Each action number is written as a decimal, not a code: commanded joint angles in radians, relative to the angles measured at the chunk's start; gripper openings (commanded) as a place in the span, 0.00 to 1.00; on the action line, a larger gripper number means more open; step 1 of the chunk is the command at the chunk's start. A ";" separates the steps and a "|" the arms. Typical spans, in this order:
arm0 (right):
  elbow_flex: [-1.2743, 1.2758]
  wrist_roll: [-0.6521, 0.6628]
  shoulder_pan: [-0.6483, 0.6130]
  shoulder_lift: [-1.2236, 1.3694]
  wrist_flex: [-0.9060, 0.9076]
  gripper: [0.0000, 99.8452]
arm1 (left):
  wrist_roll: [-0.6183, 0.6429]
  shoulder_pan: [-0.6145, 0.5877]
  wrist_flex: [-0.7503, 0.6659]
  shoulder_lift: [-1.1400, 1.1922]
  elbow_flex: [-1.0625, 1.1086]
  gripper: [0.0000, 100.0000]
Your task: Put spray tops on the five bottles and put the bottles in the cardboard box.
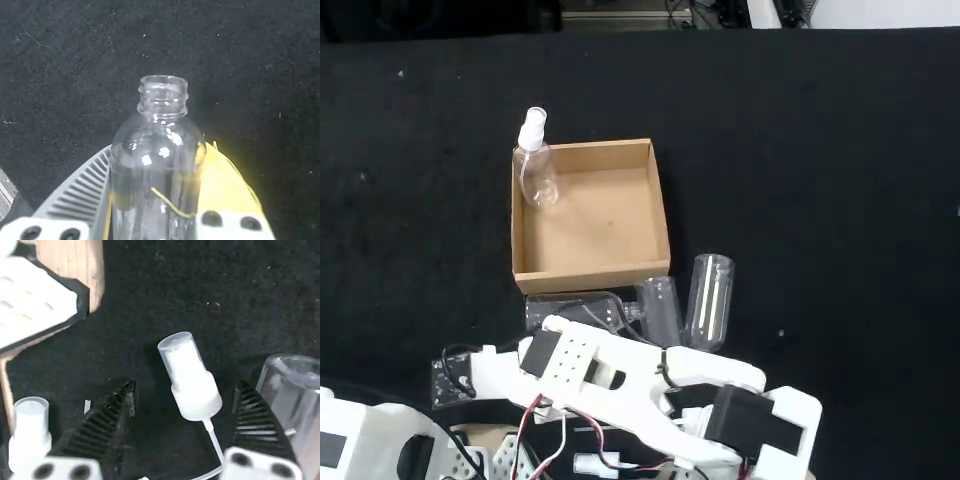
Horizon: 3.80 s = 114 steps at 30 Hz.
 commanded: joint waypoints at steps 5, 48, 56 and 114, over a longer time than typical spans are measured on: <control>-0.001 -0.018 0.002 0.001 -0.020 0.05 | -0.002 -0.008 -0.014 -0.017 -0.058 0.10; 0.093 -0.018 0.089 -0.090 -0.169 0.20 | -0.002 -0.008 -0.012 -0.017 -0.054 0.10; 0.093 -0.101 0.032 -0.090 -0.118 0.09 | -0.003 -0.008 -0.012 -0.017 -0.054 0.10; -0.509 -0.887 0.979 -0.912 -0.049 0.02 | 0.324 1.620 -0.032 -1.657 0.662 0.10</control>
